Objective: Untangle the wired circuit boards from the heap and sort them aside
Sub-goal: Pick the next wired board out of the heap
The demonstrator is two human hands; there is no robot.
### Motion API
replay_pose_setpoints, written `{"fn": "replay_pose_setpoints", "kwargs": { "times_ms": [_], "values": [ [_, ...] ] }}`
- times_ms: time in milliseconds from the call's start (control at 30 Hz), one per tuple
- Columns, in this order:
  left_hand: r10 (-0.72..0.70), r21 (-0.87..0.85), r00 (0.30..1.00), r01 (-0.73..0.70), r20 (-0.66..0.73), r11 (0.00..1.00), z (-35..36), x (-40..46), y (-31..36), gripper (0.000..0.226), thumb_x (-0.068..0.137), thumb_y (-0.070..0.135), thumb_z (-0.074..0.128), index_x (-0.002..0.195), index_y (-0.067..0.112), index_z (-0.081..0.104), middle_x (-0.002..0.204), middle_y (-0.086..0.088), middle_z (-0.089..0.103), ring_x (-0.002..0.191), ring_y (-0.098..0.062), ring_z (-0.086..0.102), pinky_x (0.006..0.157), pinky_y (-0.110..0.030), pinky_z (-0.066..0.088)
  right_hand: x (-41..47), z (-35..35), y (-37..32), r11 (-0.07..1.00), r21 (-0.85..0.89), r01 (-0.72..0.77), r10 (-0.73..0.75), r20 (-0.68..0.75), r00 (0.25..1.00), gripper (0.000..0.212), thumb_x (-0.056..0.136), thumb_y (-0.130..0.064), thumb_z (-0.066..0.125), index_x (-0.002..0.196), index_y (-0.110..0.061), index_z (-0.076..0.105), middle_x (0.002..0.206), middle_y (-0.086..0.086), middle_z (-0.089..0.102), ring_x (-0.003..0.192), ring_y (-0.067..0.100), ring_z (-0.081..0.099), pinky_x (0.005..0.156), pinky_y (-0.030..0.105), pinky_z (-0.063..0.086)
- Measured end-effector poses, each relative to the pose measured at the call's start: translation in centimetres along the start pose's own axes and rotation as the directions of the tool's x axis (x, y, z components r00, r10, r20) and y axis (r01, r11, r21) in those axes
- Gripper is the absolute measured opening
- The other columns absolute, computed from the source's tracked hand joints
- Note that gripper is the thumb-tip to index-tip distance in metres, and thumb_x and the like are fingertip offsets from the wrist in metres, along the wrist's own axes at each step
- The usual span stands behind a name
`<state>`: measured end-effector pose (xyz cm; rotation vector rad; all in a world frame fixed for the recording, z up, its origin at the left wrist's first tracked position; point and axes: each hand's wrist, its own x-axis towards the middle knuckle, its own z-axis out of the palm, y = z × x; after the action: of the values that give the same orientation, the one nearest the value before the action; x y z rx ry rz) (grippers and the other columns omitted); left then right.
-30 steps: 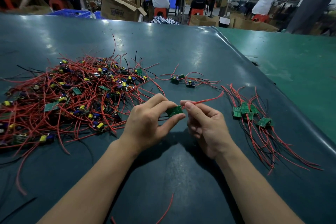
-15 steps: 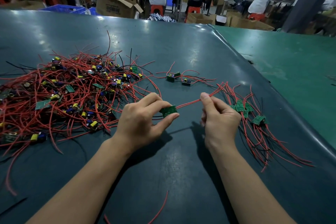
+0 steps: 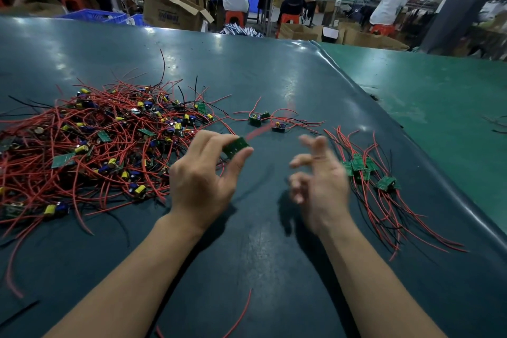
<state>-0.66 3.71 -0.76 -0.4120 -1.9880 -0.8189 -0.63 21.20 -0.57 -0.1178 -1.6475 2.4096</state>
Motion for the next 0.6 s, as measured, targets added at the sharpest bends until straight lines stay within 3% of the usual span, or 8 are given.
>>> {"fn": "replay_pose_setpoints", "kwargs": {
  "times_ms": [67,167,233,333,433,500,600],
  "values": [
    [0.034,-0.015,0.999,-0.034,0.004,0.999,0.0,-0.1,0.0,0.024,0.090,0.028,0.070,0.103,0.007,0.071,0.091,-0.005,0.064,0.073,-0.016,0.059,0.055,-0.036,0.052,-0.8,0.6,0.6,0.979,-0.122,-0.162,0.191,0.285,0.939,0.046,0.072,-0.055,0.064,0.103,-0.021,0.067,0.064,0.000,0.058,0.036,0.009,0.047,0.031,0.015,0.032],
    [0.145,-0.145,0.960,-0.112,0.240,0.983,-0.3,-0.3,-0.1,0.030,0.092,0.029,0.063,0.116,0.012,0.071,0.090,-0.006,0.063,0.072,-0.024,0.063,0.056,-0.041,0.054,-1.4,0.9,1.1,0.980,-0.148,-0.133,0.187,0.462,0.867,0.017,0.076,-0.046,0.071,0.086,-0.032,0.071,0.065,0.002,0.059,0.040,0.012,0.050,0.032,0.019,0.040],
    [0.171,-0.181,0.927,-0.115,0.334,0.977,-0.4,-0.2,-0.4,0.037,0.089,0.026,0.065,0.125,0.015,0.067,0.086,-0.006,0.061,0.070,-0.025,0.061,0.057,-0.041,0.053,-1.5,0.9,1.2,0.984,-0.168,-0.053,0.122,0.430,0.894,0.019,0.080,-0.036,0.069,0.092,-0.022,0.068,0.065,0.005,0.060,0.039,0.013,0.049,0.033,0.020,0.040],
    [0.159,-0.172,0.924,-0.104,0.347,0.980,-0.4,0.2,-0.8,0.049,0.084,0.020,0.070,0.131,0.009,0.061,0.087,-0.006,0.065,0.074,-0.025,0.063,0.065,-0.039,0.055,-1.5,1.3,1.4,0.965,-0.232,0.125,-0.036,0.353,0.935,0.015,0.088,-0.022,0.067,0.091,-0.008,0.065,0.060,0.003,0.066,0.038,0.008,0.050,0.037,0.018,0.039],
    [0.182,-0.202,0.938,-0.125,0.295,0.971,-0.4,0.5,-1.6,0.029,0.084,0.016,0.072,0.110,0.002,0.072,0.086,-0.007,0.072,0.076,-0.025,0.067,0.069,-0.043,0.053,-1.1,1.0,1.2,0.931,-0.307,0.196,-0.122,0.244,0.962,0.013,0.092,-0.019,0.065,0.080,-0.015,0.069,0.062,0.005,0.068,0.039,0.012,0.049,0.036,0.021,0.039],
    [0.203,-0.127,0.944,-0.175,0.259,0.976,-0.6,0.6,-2.4,0.014,0.084,0.014,0.073,0.095,0.006,0.076,0.084,-0.003,0.074,0.074,-0.021,0.069,0.069,-0.047,0.050,-0.9,0.6,0.9,0.903,-0.373,0.214,-0.159,0.172,0.972,0.015,0.092,-0.024,0.066,0.078,-0.018,0.069,0.064,0.005,0.069,0.041,0.015,0.050,0.036,0.024,0.040],
    [0.165,-0.032,0.969,-0.161,0.187,0.986,-1.1,1.0,-3.4,0.009,0.085,0.017,0.073,0.088,0.009,0.077,0.081,0.001,0.073,0.074,-0.022,0.068,0.073,-0.048,0.046,-0.8,0.3,0.6,0.862,-0.433,0.263,-0.239,0.109,0.965,0.018,0.091,-0.031,0.067,0.075,-0.023,0.069,0.066,0.003,0.069,0.044,0.014,0.053,0.038,0.028,0.044]
  ]
}}
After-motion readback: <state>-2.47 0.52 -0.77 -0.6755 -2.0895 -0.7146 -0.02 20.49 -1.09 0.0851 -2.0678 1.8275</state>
